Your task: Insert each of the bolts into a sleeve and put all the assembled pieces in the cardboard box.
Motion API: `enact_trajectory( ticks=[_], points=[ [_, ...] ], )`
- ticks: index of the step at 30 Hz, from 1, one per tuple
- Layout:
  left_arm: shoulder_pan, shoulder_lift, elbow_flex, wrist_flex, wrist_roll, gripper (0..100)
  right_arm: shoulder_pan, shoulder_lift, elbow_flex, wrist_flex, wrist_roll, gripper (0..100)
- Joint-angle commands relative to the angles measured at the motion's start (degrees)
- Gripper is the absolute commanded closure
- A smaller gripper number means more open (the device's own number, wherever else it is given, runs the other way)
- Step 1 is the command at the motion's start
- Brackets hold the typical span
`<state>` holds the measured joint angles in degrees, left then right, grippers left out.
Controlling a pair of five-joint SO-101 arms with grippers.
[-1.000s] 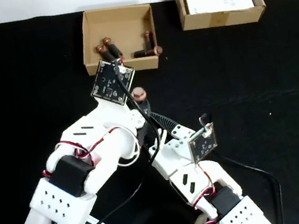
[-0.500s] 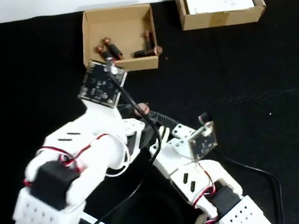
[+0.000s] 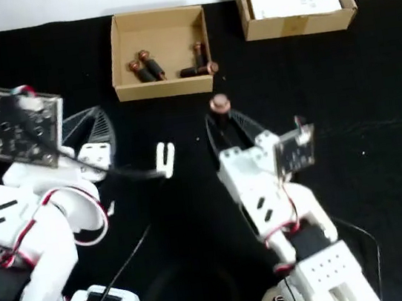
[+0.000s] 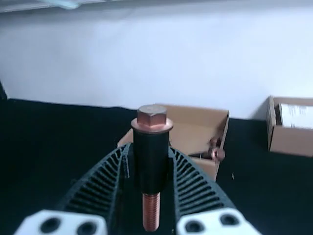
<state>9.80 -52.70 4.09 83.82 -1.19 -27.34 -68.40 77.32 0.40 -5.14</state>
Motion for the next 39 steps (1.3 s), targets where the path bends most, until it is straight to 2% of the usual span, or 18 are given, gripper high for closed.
enact_trajectory(
  ticks=[1, 5, 9, 13, 21, 26, 31, 39],
  points=[
    [-3.6, 0.0, 5.7, 2.5, -6.2, 99, 0.9, 15.6, -10.8, -10.7, -0.1, 99.0],
    [-7.3, -3.5, 19.5, 1.6, -10.0, 99, 1.0, 34.2, -20.4, -19.1, -0.1, 99.0],
    [-11.6, -7.5, 37.0, -6.4, -10.1, 99, 2.7, 53.1, -33.1, -24.0, -0.1, 99.0],
    [-17.2, -12.4, 45.8, -14.6, -10.0, 99, 4.2, 69.3, -47.0, -25.5, -0.1, 99.0],
    [-19.7, -20.0, 50.7, -15.6, -9.9, 99, 5.0, 93.1, -68.7, -25.4, -0.1, 99.0],
    [-19.8, -20.7, 50.9, -15.6, -9.8, 99, 5.0, 101.6, -78.0, -19.6, -0.1, 99.0],
    [-19.8, -20.7, 50.9, -15.6, -9.8, 99, 5.0, 109.8, -88.5, -18.4, -0.1, 99.0],
    [-19.8, -20.7, 50.9, -15.6, -9.8, 99, 5.1, 121.1, -105.2, -6.7, -0.1, 99.0]
  ],
)
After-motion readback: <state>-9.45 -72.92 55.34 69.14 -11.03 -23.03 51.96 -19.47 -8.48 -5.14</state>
